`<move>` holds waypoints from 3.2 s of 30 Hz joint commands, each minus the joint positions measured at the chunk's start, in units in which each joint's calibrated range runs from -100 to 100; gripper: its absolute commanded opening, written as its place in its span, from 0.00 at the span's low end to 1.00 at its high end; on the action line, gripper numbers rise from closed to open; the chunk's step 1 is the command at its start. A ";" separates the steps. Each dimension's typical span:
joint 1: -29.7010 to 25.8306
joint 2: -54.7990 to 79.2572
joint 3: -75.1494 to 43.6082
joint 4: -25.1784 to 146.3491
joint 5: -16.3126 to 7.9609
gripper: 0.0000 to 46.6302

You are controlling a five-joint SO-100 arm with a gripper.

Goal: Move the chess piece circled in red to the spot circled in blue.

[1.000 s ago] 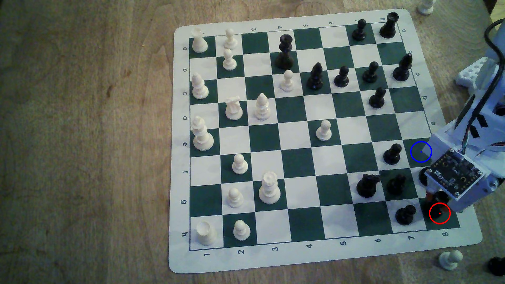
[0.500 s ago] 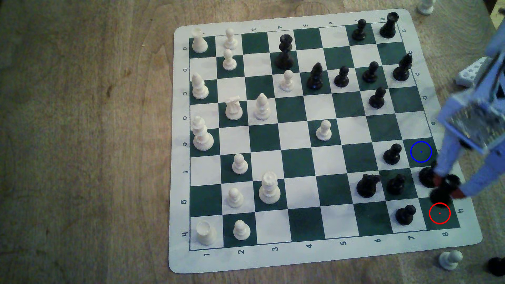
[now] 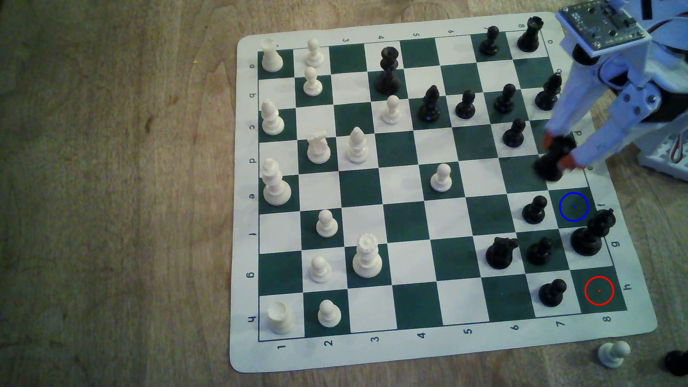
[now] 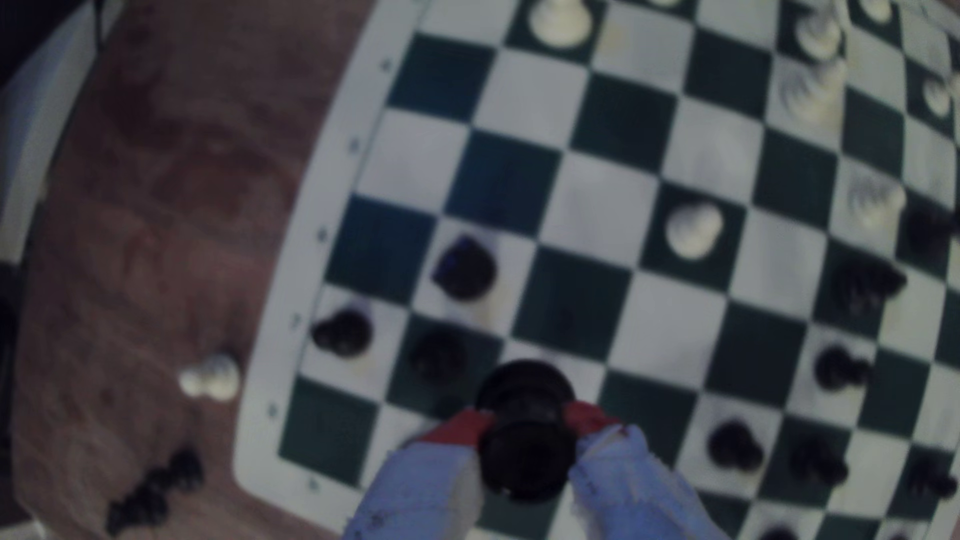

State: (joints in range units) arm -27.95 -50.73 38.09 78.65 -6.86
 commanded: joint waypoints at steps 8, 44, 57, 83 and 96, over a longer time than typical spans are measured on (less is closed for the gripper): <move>-4.63 -9.54 15.85 1.94 -1.76 0.00; -9.63 -11.41 38.79 -15.09 -3.52 0.00; -7.60 -12.68 42.14 -17.96 -2.64 0.00; -4.08 -19.90 43.50 -13.53 -1.71 0.31; -2.28 -24.39 33.62 -4.69 -1.07 0.32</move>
State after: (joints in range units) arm -30.60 -73.86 80.84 72.59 -8.18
